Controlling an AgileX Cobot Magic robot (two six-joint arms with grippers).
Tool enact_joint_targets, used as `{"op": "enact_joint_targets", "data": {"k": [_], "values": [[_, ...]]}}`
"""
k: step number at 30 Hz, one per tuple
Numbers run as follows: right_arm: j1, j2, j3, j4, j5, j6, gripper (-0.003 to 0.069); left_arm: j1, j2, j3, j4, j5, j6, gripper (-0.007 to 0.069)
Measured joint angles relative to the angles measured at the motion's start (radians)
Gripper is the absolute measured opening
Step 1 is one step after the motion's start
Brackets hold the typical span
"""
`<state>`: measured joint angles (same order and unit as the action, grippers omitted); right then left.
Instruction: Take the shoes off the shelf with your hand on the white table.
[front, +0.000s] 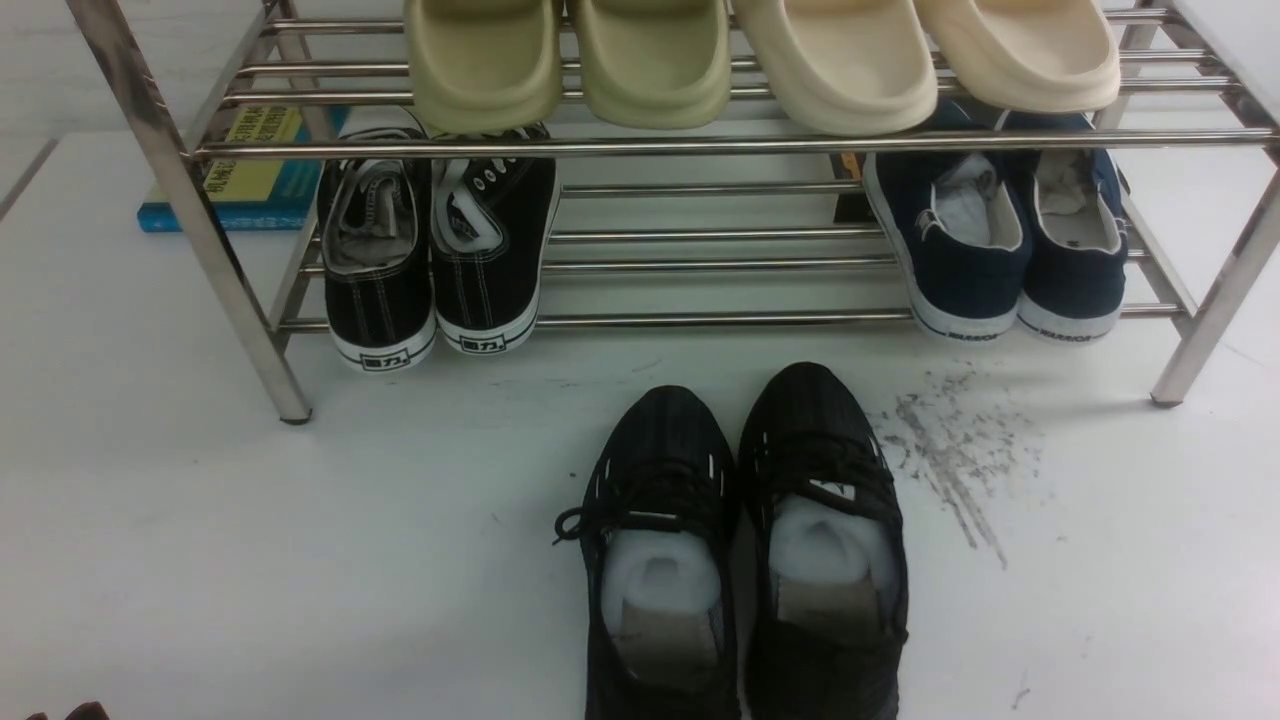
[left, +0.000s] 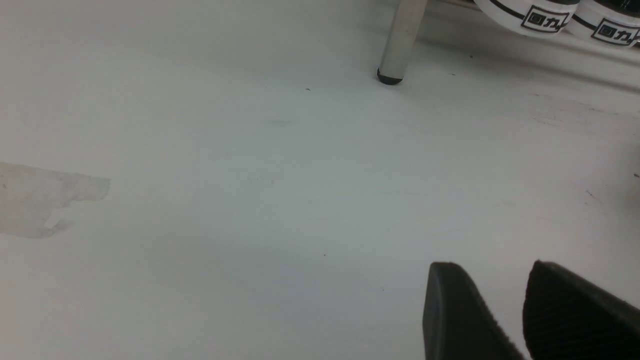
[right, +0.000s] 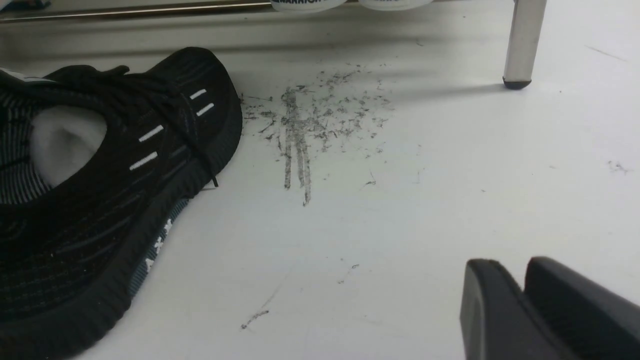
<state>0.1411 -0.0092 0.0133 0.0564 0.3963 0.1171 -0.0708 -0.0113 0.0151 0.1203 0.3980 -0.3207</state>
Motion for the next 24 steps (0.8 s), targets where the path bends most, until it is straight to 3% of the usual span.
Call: {"op": "enact_joint_targets", "data": {"k": [24], "values": [[0.0,0.0,0.0,0.0,0.001,0.0,0.0155,0.0,0.0,0.0,0.0,0.0,0.0,0.0242]]}}
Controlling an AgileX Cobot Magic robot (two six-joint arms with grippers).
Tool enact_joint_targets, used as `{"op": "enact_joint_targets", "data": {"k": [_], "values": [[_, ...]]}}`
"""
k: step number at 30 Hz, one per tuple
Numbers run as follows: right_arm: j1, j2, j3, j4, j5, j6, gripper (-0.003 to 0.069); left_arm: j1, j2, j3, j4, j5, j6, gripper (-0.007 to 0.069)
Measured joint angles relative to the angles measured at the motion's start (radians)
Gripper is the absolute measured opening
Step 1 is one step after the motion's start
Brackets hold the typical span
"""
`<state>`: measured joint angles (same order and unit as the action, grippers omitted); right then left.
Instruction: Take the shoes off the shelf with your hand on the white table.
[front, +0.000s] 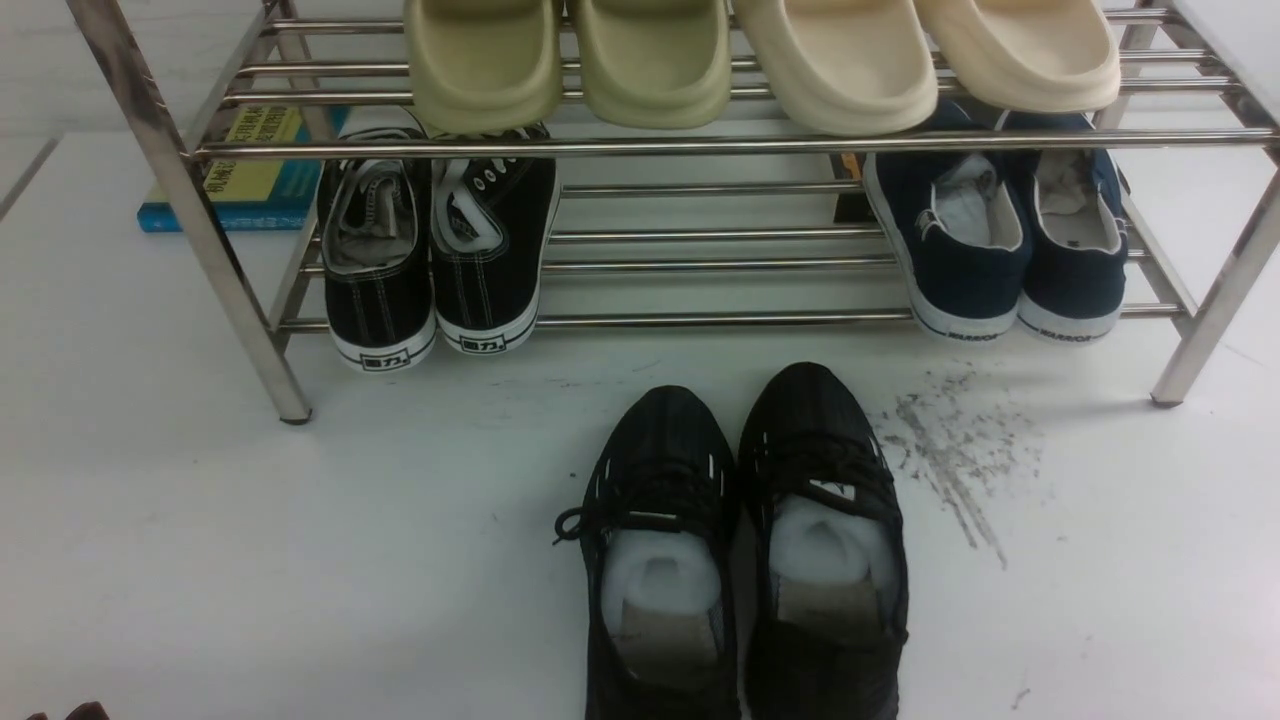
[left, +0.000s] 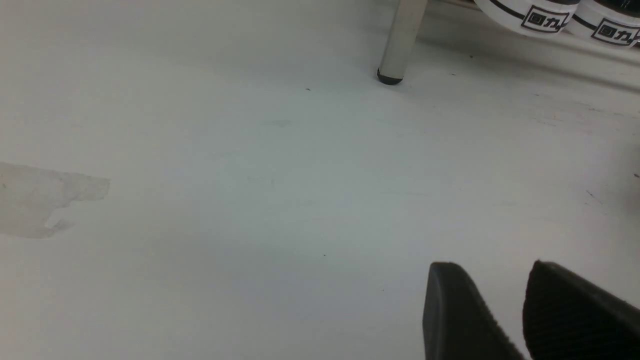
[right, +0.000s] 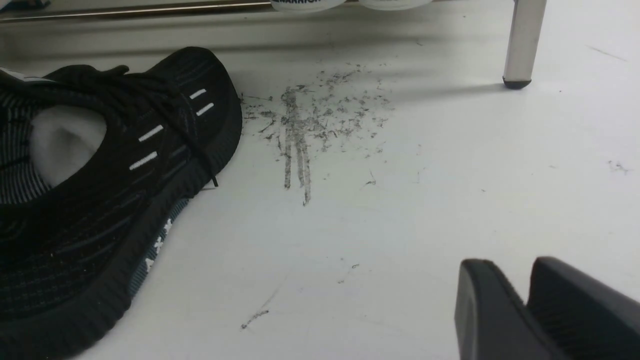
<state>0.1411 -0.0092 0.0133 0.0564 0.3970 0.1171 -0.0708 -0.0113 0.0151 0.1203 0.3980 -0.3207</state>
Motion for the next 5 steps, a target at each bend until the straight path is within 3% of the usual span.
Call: {"op": "enact_joint_targets", "data": {"k": [5], "values": [[0.0,0.0,0.0,0.0,0.0,0.0,0.0165,0.0,0.0,0.0,0.0,0.0,0.0,0.0242]]}}
